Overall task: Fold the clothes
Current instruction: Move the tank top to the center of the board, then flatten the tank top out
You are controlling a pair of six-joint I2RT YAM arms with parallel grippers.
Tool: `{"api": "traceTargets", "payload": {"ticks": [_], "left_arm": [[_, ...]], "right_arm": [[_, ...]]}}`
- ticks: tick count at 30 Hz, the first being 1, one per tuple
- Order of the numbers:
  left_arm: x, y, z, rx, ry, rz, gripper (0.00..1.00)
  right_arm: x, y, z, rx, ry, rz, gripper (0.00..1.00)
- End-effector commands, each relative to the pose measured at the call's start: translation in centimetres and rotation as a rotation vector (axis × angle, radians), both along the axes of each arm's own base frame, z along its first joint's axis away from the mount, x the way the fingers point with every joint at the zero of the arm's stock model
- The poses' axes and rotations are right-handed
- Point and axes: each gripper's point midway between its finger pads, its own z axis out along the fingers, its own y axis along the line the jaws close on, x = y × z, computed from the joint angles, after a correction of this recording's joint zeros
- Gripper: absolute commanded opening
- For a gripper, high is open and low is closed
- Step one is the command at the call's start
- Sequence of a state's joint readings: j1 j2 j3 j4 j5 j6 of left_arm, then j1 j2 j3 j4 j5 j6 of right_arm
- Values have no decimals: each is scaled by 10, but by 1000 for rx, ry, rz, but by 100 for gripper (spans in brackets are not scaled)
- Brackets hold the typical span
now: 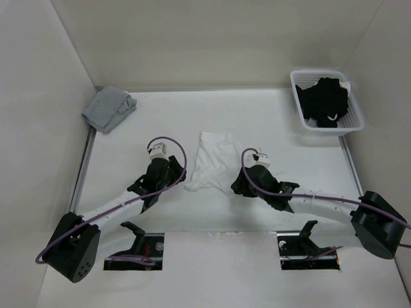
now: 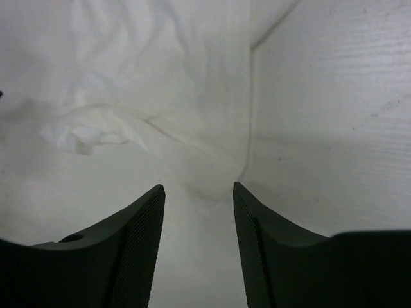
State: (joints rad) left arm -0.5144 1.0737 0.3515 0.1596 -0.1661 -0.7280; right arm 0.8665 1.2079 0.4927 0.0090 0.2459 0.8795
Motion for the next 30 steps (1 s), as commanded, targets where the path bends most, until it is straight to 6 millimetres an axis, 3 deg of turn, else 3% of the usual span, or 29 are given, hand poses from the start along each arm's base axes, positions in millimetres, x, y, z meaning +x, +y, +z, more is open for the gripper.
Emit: {"api": "traceTargets", "payload": {"ticks": [1,5,9,11,14,15,17,22,23,24,26,29,30], "left_arm": [[-10,8,-11,174,39,-6,48],[-8,-6,-18,172,47,-37,49],[17,-17,-10,157,-3,-23,50],[26,-23,-12,158,8,-29,51],[23,-29,-19,138,31,-55,52],[23,-29,-20,131,32,-58,52],[26,-30,-12,113,7,-57,53],[47,-42,22,93,-79,-48,53],[60,-53,42,98,-128,-50,53],[62,-57,46,99,-139,-54,53],[84,-90,81,121,-224,-90,54],[124,-126,97,209,-274,-146,54],[144,-147,96,247,-262,-184,55]], "right_arm": [[-6,-9,-13,-109,46,-62,53],[-6,2,-20,-108,57,-46,46],[-6,12,-22,-93,66,-29,33],[-7,15,-23,-79,72,-25,32],[-9,18,-25,-60,76,-15,17],[-10,16,-25,-55,71,-19,9],[-12,6,-17,-37,45,-36,3],[-36,-28,-9,-7,69,-86,1],[-45,-35,-12,-4,95,-87,1],[-50,-37,-13,1,110,-86,2],[-57,-40,-14,11,124,-82,2],[-59,-41,-13,2,121,-64,6],[-58,-41,-12,-10,116,-54,16]]}}
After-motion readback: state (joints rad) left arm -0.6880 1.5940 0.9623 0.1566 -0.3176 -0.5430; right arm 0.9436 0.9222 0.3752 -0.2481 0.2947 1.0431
